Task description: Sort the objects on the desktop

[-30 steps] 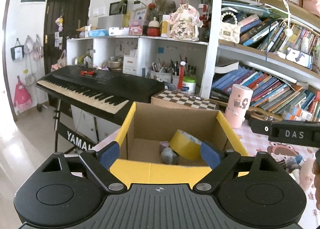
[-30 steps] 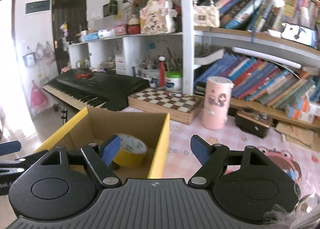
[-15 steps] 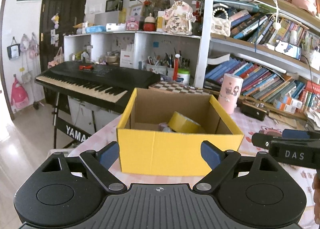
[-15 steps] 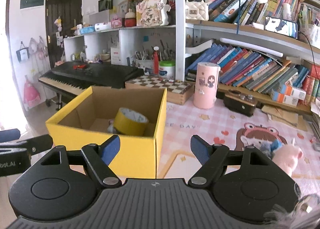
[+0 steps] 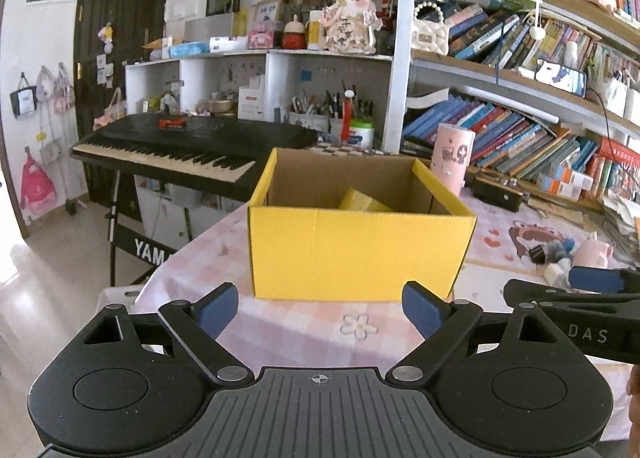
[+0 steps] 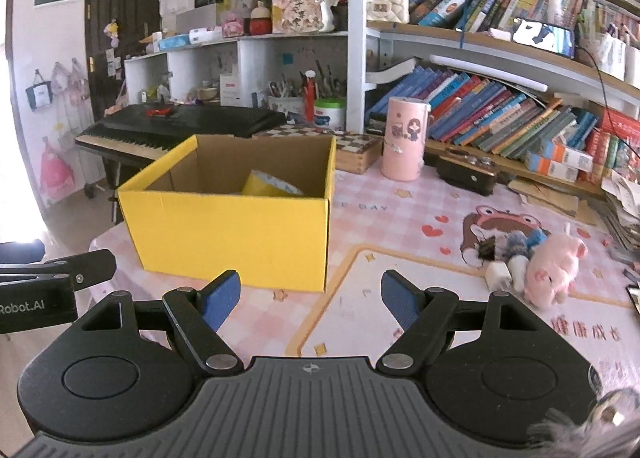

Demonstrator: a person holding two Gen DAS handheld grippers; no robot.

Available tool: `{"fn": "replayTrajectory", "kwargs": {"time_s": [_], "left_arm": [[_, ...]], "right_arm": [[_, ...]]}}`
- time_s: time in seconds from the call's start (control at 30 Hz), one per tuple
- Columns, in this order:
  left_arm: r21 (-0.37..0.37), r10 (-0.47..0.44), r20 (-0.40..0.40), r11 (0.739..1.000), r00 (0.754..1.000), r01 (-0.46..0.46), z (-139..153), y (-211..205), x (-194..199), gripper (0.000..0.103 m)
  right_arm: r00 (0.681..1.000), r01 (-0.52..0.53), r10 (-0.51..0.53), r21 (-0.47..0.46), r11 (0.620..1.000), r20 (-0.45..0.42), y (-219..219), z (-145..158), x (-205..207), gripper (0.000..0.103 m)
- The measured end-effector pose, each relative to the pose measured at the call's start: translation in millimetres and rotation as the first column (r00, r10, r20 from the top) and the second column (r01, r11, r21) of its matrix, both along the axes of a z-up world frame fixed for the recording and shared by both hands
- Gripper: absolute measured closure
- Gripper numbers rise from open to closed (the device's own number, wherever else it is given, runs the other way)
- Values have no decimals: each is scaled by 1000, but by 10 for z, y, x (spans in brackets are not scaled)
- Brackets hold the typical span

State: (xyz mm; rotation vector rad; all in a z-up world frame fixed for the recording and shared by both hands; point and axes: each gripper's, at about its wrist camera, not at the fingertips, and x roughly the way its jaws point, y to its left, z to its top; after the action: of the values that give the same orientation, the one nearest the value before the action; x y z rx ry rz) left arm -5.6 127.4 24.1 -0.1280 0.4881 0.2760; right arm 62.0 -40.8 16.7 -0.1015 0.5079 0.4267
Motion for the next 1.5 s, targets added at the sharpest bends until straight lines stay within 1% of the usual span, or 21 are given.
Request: {"fn": "replayTrajectory", "kwargs": {"time_s": [0.2, 0.4, 0.57, 0.93, 1.27, 1.5], "left_arm": [[2, -2, -19, 1000, 1000, 2, -75, -29, -124, 12], [-11, -35, -48, 999, 998, 35, -138, -86, -185, 12], [-17, -59, -63, 998, 996, 58, -163, -127, -205, 12], [-25, -98, -87, 995, 991, 97, -226, -234, -283, 12], [-35, -172, -90, 985, 981, 170, -241, -391, -242, 12], [-41, -245, -94, 969, 965, 242, -259, -565, -150, 12]], "right_arm": [[1000, 21, -22, -19, 1000, -21, -3, -111, -175, 27], [999, 10, -12, -33, 999, -39, 13, -158, -309, 26], [998, 27, -29, -41, 999, -62, -28, -195, -363, 23], [994, 64, -68, -52, 997, -85, -133, -256, -488, 22], [986, 134, -139, -62, 989, -92, -325, -272, -581, 22], [973, 203, -209, -67, 977, -94, -525, -277, -599, 22]]}}
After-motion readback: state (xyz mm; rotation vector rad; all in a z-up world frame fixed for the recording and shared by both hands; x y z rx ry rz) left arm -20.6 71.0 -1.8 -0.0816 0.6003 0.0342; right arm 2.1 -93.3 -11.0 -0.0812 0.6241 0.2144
